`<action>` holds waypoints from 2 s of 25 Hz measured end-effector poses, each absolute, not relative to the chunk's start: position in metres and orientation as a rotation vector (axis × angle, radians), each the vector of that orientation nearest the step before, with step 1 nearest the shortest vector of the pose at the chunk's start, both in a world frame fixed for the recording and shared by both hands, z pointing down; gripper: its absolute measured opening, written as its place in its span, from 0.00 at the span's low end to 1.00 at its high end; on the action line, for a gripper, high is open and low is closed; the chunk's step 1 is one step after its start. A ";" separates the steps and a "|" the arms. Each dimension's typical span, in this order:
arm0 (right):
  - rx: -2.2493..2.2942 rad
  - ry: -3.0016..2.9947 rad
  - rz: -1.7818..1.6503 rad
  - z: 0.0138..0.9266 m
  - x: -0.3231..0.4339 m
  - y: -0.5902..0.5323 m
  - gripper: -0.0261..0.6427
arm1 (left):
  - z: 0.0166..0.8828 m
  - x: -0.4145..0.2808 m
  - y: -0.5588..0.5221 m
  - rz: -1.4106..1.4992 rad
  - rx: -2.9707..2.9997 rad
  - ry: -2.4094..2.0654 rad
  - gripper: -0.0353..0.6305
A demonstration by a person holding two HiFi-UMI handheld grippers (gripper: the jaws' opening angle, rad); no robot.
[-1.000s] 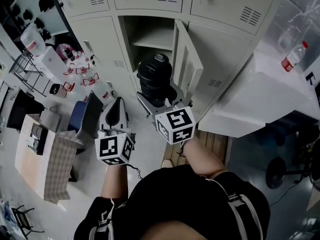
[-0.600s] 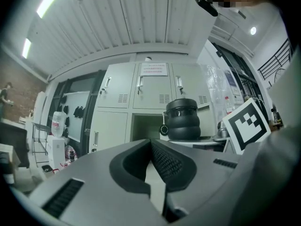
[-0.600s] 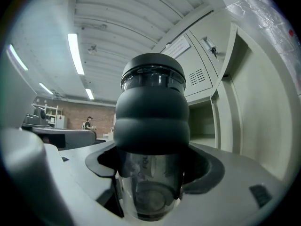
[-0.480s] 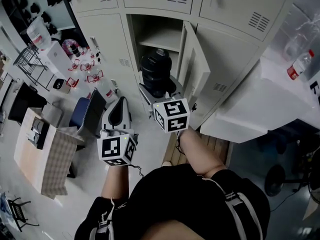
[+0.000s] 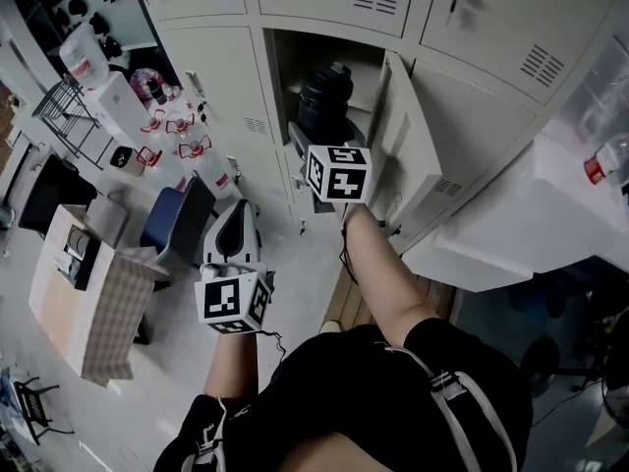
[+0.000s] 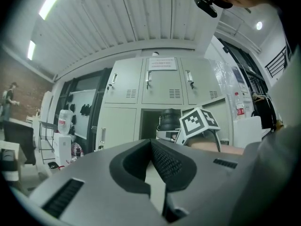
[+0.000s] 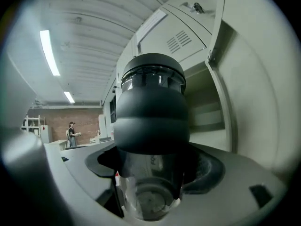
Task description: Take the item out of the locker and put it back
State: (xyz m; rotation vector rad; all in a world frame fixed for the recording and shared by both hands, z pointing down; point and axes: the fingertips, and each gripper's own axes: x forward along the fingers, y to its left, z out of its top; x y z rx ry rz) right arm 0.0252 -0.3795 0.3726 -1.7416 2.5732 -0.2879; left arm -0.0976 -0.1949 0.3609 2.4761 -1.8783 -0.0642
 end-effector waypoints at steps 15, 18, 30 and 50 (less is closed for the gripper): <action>-1.960 2.338 -0.483 0.363 0.070 -0.492 0.64 | 0.369 -0.124 -0.222 -0.004 2.425 -1.912 0.07; -2.049 2.300 -0.455 0.366 0.081 -0.508 0.64 | 0.368 -0.126 -0.223 0.013 2.429 -1.917 0.07; -2.183 2.281 -0.170 0.345 0.082 -0.549 0.64 | 0.375 -0.132 -0.220 0.115 2.402 -1.945 0.07; -2.324 2.182 -0.100 0.364 0.095 -0.562 0.64 | 0.368 -0.122 -0.227 0.139 2.439 -1.955 0.07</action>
